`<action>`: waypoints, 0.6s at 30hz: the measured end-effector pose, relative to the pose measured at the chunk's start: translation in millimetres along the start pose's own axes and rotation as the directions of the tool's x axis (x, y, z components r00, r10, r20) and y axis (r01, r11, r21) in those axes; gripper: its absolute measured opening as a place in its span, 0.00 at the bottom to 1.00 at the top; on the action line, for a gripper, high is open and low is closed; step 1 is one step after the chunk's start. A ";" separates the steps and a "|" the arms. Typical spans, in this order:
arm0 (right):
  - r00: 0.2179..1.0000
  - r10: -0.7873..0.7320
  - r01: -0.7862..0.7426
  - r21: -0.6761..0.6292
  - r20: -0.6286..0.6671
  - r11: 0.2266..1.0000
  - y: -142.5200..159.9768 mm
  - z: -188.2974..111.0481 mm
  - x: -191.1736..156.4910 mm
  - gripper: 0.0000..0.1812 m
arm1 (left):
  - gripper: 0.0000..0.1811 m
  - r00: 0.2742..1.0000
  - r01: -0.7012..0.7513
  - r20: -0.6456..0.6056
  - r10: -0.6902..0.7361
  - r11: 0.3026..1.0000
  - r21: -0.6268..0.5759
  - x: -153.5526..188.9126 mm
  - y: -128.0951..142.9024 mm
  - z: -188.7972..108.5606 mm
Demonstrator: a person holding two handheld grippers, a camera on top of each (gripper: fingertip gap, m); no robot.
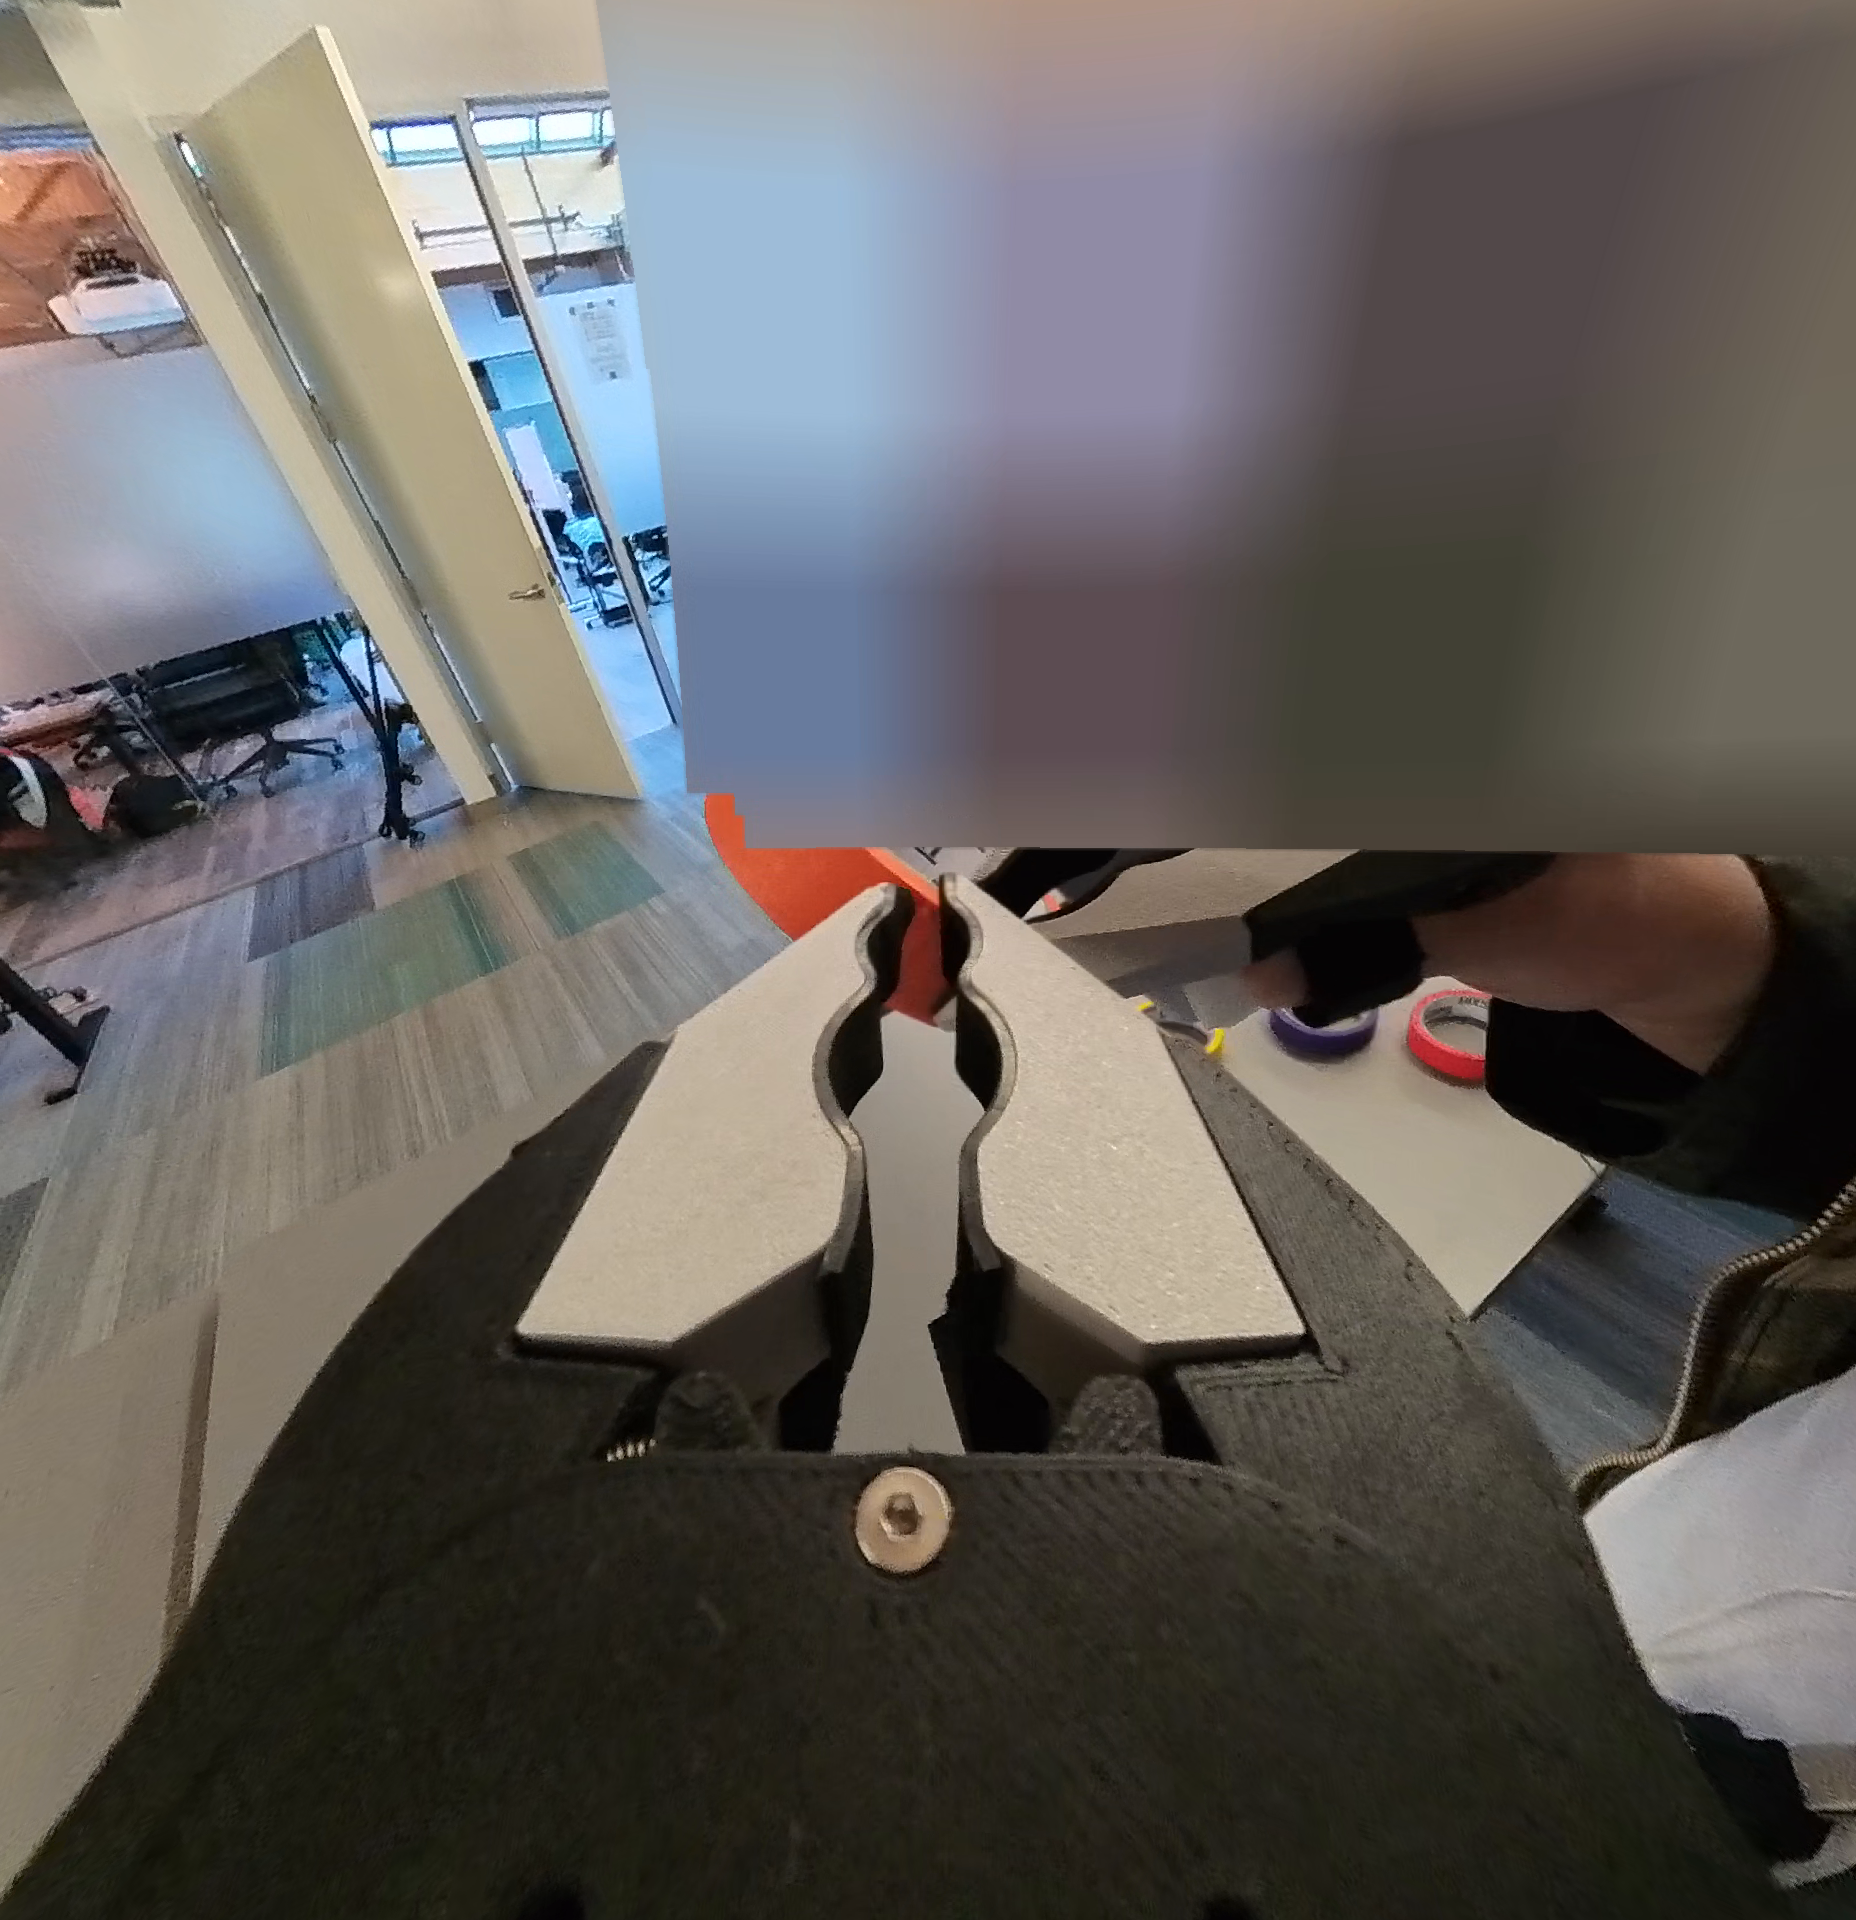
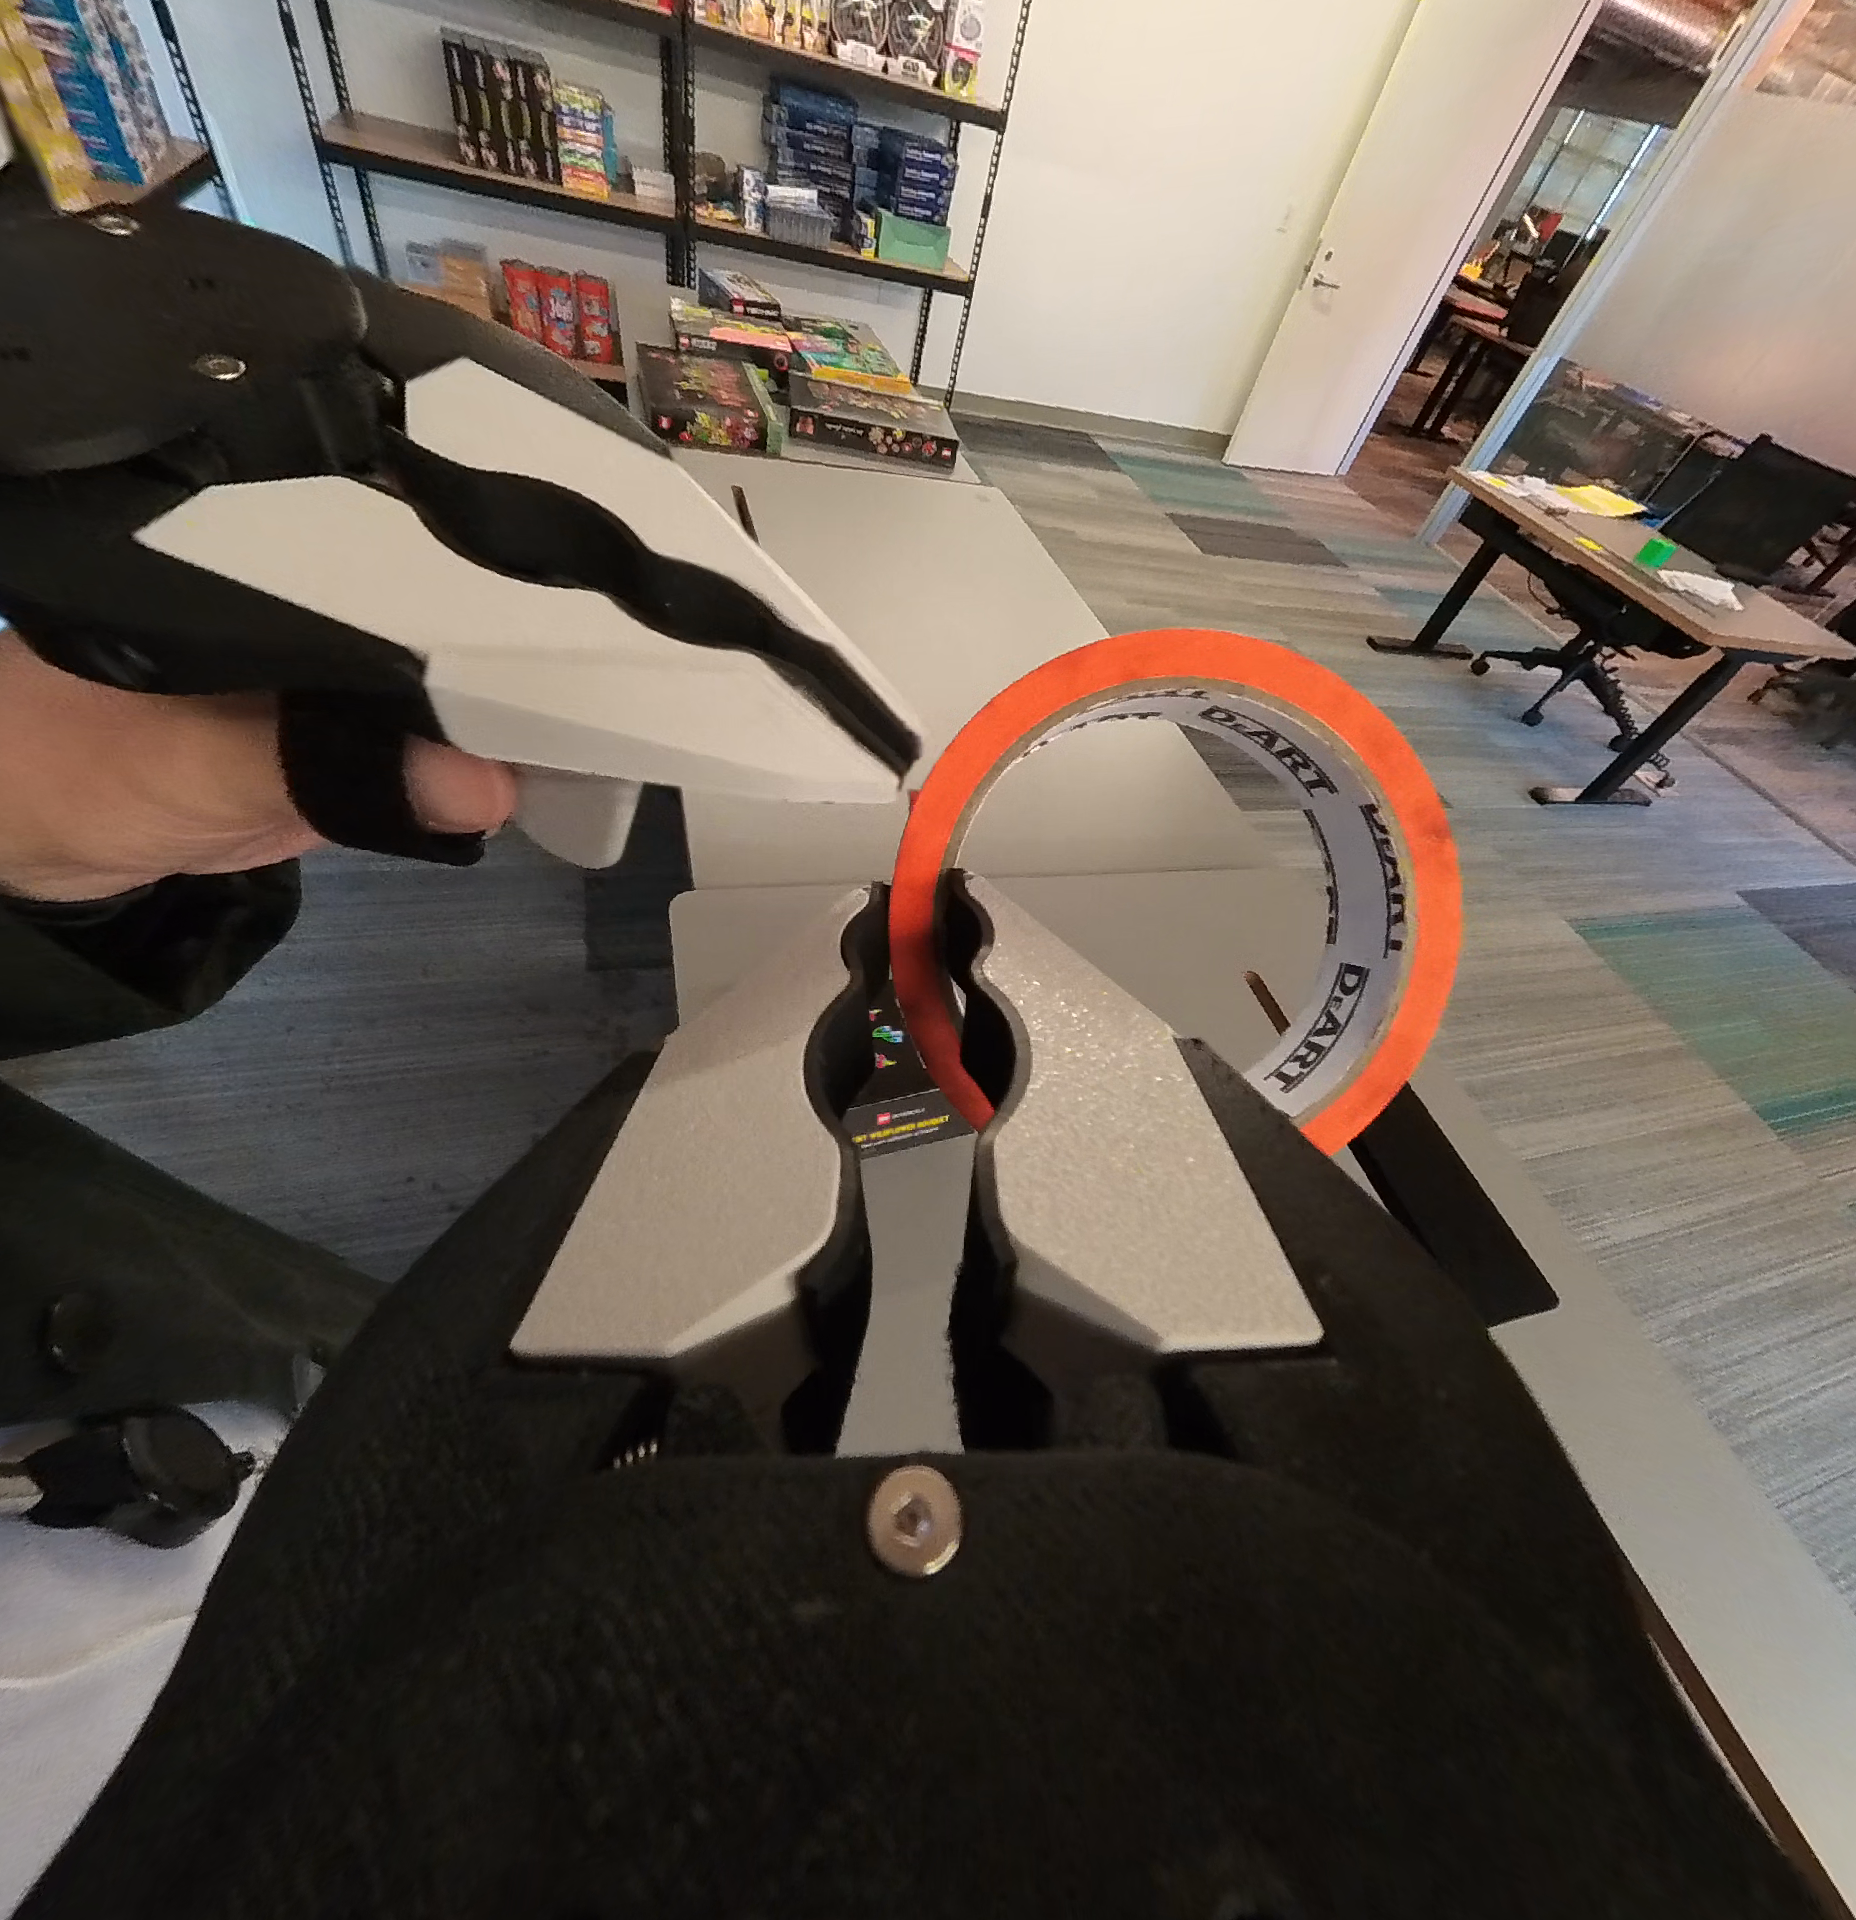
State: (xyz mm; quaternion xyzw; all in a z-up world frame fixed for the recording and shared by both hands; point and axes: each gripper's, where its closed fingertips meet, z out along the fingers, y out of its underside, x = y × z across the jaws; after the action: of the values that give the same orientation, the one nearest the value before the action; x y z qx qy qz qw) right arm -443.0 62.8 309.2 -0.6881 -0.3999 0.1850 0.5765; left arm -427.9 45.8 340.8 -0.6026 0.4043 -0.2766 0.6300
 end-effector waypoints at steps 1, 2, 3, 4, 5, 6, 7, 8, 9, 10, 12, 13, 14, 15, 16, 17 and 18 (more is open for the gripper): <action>1.000 0.000 0.000 0.000 -0.001 1.000 0.1 -0.3 0.5 0.05 | 0.02 1.000 -0.013 0.003 0.013 1.000 -0.004 0.7 0.3 -0.1; 1.000 0.000 0.000 0.000 -0.001 1.000 -0.1 -0.5 0.6 0.05 | 0.02 1.000 -0.028 0.008 0.028 1.000 -0.012 0.9 1.6 0.4; 1.000 -0.002 0.002 0.002 -0.001 1.000 -0.6 -0.8 0.4 0.05 | 0.03 0.999 -0.039 0.011 0.039 0.999 -0.019 1.3 2.9 1.0; 1.000 -0.006 0.006 0.004 -0.001 1.000 -1.1 -0.9 0.1 0.05 | 0.03 0.999 -0.041 0.015 0.041 0.999 -0.024 1.2 3.9 1.8; 1.000 -0.009 0.009 0.002 -0.005 1.000 -1.2 -0.9 0.3 0.05 | 0.03 0.999 -0.036 0.013 0.037 0.999 -0.021 1.7 3.8 2.2; 1.000 -0.014 0.014 0.001 -0.009 1.000 -1.2 -0.9 0.7 0.05 | 0.03 1.000 -0.031 0.007 0.031 0.999 -0.018 2.6 3.6 2.3; 1.000 -0.017 0.017 0.001 -0.010 1.000 -1.4 -1.1 0.7 0.05 | 0.02 1.000 -0.027 0.004 0.028 0.999 -0.018 2.6 3.7 2.3; 1.000 -0.016 0.016 0.004 -0.010 1.000 -1.8 -1.3 0.4 0.05 | 0.01 1.000 -0.027 0.003 0.027 0.999 -0.017 2.5 3.7 1.9; 1.000 -0.016 0.016 0.005 -0.010 1.000 -2.0 -1.2 -0.1 0.05 | 0.00 1.000 -0.025 0.007 0.025 1.000 -0.015 1.7 3.6 1.6; 1.000 -0.018 0.019 0.005 -0.011 1.000 -2.1 -1.0 -0.5 0.05 | 0.00 1.000 -0.023 0.011 0.023 1.000 -0.013 0.8 3.8 1.2; 0.999 -0.027 0.027 0.001 -0.019 1.000 -1.9 -0.6 -0.6 0.05 | 0.00 1.000 -0.019 0.014 0.019 1.000 -0.010 0.4 4.0 1.0; 0.999 -0.030 0.030 -0.002 -0.022 1.000 -1.5 -0.4 -0.3 0.05 | 0.00 1.000 -0.021 0.016 0.021 1.000 -0.012 0.5 4.6 1.1; 0.999 -0.031 0.031 -0.003 -0.023 1.000 -1.1 -0.2 -0.5 0.05 | 0.00 0.999 -0.027 0.018 0.028 1.000 -0.013 0.6 4.9 1.2; 0.999 -0.029 0.029 -0.004 -0.022 1.000 -0.8 -0.2 -0.7 0.05 | 0.00 0.999 -0.036 0.021 0.036 0.999 -0.015 0.7 5.2 1.2; 0.999 -0.026 0.026 -0.006 -0.021 1.000 -0.4 -0.1 -0.8 0.05 | 0.00 0.999 -0.045 0.024 0.045 0.999 -0.018 1.0 5.6 1.2; 0.999 -0.026 0.026 -0.008 -0.020 1.000 0.2 0.0 -1.0 0.05 | 0.00 0.998 -0.055 0.026 0.056 0.998 -0.023 1.0 6.3 1.3; 0.999 -0.025 0.025 -0.010 -0.020 1.000 0.8 0.2 -1.1 0.05 | 0.00 0.998 -0.064 0.026 0.065 0.998 -0.029 1.1 7.0 1.2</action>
State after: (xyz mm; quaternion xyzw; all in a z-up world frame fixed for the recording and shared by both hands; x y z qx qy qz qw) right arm -443.6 62.0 308.2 -0.6877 -0.4037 0.1690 0.5792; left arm -427.3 46.3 333.6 -0.6016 0.4189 -0.2421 0.6356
